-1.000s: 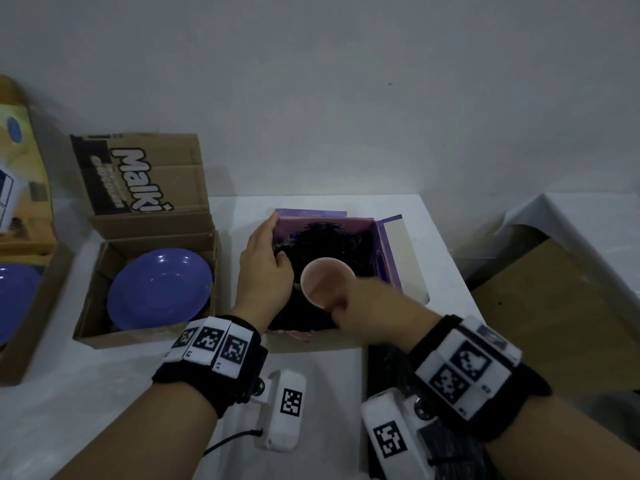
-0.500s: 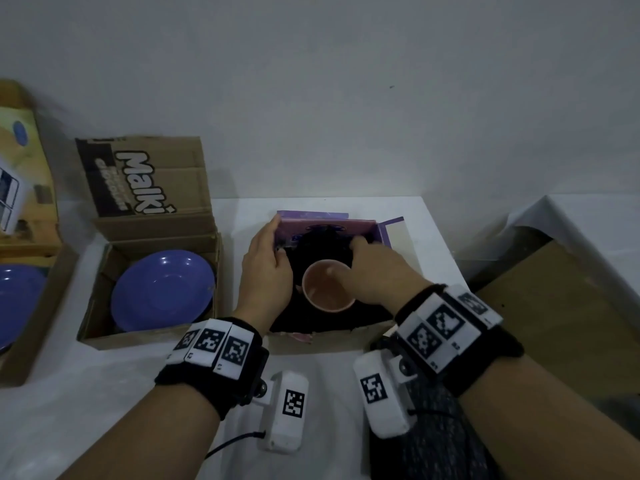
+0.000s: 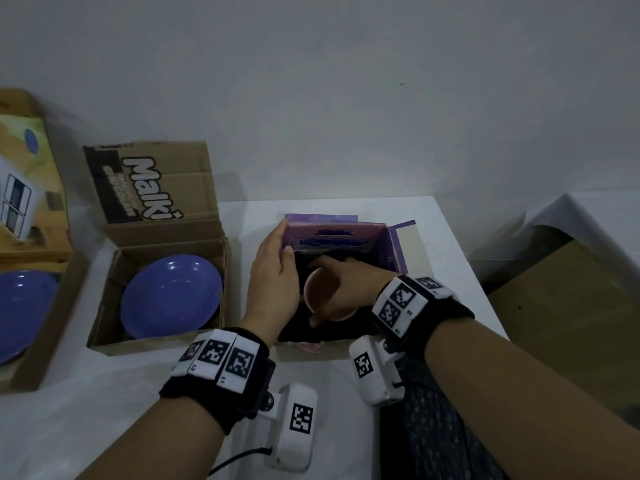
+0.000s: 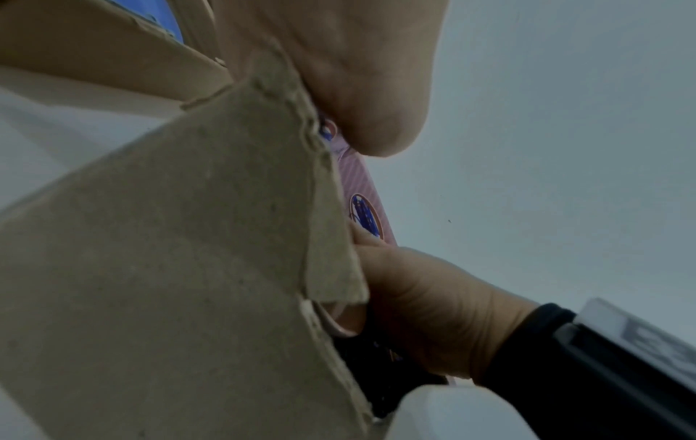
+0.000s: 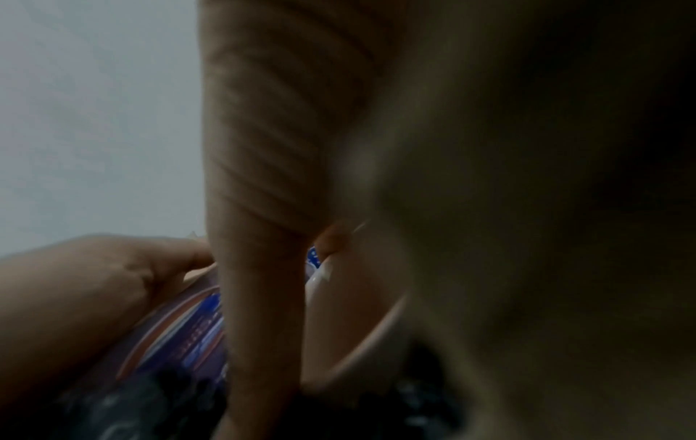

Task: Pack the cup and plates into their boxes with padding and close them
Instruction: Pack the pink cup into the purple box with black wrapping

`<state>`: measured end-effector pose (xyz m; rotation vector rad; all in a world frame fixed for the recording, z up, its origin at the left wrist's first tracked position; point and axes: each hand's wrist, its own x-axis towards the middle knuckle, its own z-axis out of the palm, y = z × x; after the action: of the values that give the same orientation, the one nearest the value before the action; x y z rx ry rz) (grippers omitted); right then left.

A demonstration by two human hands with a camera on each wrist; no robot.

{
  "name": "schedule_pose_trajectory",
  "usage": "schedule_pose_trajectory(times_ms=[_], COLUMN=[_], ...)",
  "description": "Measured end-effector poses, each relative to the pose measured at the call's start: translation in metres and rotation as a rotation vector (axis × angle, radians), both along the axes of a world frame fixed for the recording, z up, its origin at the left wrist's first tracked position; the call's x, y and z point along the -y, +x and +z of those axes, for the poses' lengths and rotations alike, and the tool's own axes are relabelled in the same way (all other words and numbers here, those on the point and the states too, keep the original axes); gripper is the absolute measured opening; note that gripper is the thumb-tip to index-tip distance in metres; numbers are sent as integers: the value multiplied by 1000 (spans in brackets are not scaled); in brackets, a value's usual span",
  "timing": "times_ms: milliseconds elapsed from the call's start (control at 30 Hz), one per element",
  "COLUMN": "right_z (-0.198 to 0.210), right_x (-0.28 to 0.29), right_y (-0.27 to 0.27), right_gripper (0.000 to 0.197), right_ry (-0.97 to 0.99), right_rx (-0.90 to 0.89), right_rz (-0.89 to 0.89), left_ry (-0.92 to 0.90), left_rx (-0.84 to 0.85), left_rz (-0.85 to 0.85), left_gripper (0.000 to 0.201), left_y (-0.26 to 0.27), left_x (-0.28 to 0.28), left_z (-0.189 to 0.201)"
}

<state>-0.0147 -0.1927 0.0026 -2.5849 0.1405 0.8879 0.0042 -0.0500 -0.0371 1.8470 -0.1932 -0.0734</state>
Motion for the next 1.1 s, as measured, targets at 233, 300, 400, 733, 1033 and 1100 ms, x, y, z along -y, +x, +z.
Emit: schedule_pose_trajectory(times_ms=[233, 300, 400, 733, 1033, 1100], right_z=[4, 12, 32, 23, 50, 46], right_x=[6, 5, -4, -52, -12, -6], right_y=[-7, -8, -8, -28, -23, -26], right_gripper=[93, 92, 57, 30, 47, 77], right_ry=[-47, -163, -237, -51, -155, -270], right_rx=[39, 79, 306, -73, 132, -2], right_rz=[101, 159, 130, 332, -10, -26], left_ry=[-9, -10, -23, -28, -46, -48], left_rx=[-5, 0, 1, -1, -13, -19], left_rz=[-2, -5, 1, 11, 3, 3], left_gripper=[44, 43, 43, 42, 44, 44], left_y=[0, 1, 2, 2, 1, 0], left_x=[-1, -2, -1, -1, -1, -1], left_z=[0, -1, -3, -1, 2, 2])
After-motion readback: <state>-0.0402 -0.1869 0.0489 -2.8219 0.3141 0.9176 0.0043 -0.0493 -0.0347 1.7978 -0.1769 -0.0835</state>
